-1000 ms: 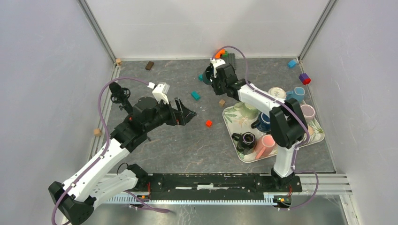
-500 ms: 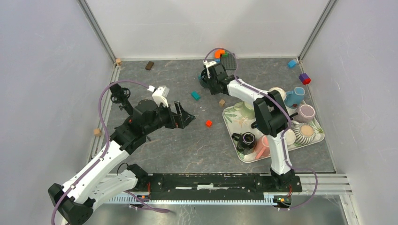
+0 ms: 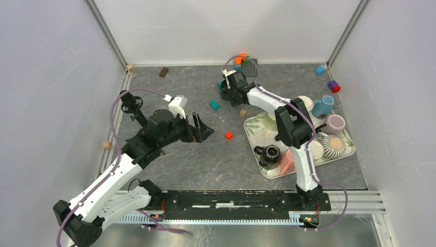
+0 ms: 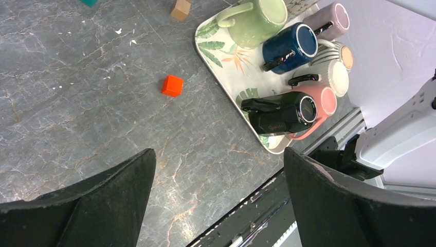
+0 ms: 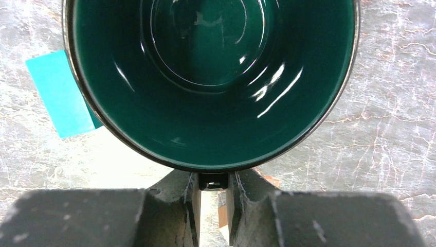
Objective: Turn the mug right side up
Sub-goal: Place the cup at the center of the board.
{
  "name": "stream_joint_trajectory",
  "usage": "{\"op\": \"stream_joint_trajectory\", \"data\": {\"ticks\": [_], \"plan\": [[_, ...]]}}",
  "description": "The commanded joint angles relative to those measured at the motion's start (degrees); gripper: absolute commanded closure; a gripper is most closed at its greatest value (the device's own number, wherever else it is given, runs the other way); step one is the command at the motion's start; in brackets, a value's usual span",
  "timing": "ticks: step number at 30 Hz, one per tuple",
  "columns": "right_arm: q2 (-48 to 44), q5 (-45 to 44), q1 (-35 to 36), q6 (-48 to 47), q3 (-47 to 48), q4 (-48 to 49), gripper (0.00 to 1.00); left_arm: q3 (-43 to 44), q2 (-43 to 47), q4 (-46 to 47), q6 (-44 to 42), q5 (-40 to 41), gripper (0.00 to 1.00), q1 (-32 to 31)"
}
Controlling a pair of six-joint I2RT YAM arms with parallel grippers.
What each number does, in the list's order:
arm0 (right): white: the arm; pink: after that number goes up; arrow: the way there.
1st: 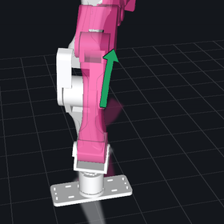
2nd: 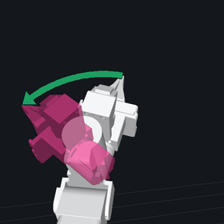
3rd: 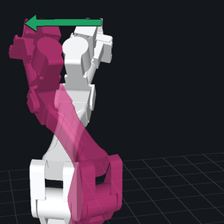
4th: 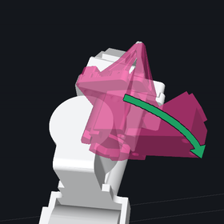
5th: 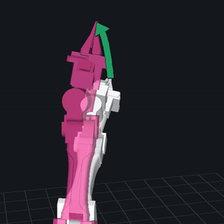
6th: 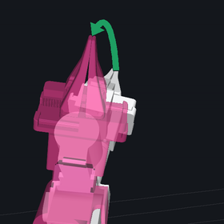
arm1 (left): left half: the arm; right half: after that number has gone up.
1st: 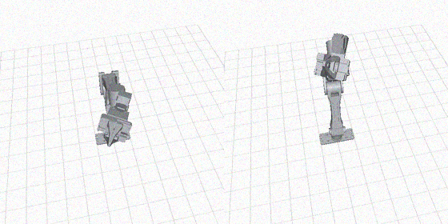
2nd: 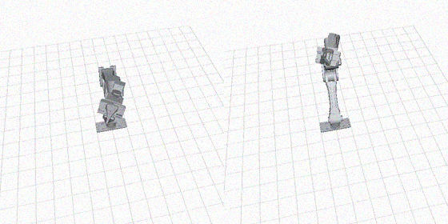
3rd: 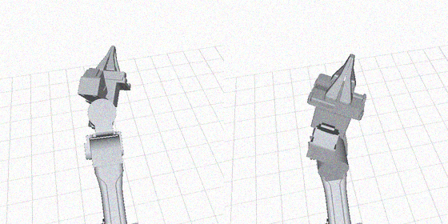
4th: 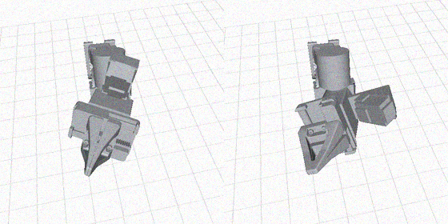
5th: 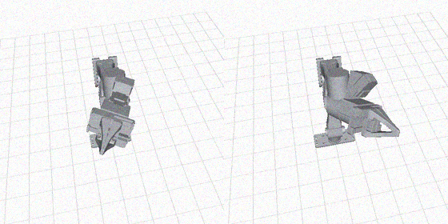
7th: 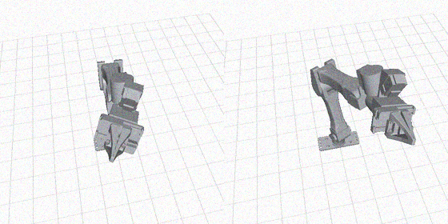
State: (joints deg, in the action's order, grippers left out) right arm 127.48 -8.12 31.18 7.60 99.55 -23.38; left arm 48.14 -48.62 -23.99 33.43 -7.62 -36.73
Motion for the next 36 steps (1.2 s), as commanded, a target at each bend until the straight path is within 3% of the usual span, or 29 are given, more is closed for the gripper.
{"op": "stream_joint_trajectory", "data": {"ticks": [1, 8, 24, 32, 36], "plan": [[-0.20, -2.24, -0.29, -0.04, 3.75, 1.70, 0.96, 0.29, -0.24, 1.01, -2.08, -0.55, 0.00, -0.11], [-1.10, -2.21, -0.29, 0.10, 2.53, 2.61, 0.74, -0.24, -1.01, 1.84, -1.46, -0.71, 0.00, -0.10], [-2.98, -0.51, -0.24, -0.04, 2.58, 2.92, 0.57, -0.25, -2.50, 2.70, -0.82, -1.51, 0.00, -0.16], [-14.27, -0.59, -0.27, 0.66, -4.61, 4.05, 0.25, 0.78, -4.86, 4.30, -0.86, -2.85, 0.00, -0.10], [-22.74, -0.88, -0.24, 1.45, -11.03, 6.28, 0.15, 2.03, -7.41, 5.40, -1.61, -4.57, 0.00, -0.33]]}}
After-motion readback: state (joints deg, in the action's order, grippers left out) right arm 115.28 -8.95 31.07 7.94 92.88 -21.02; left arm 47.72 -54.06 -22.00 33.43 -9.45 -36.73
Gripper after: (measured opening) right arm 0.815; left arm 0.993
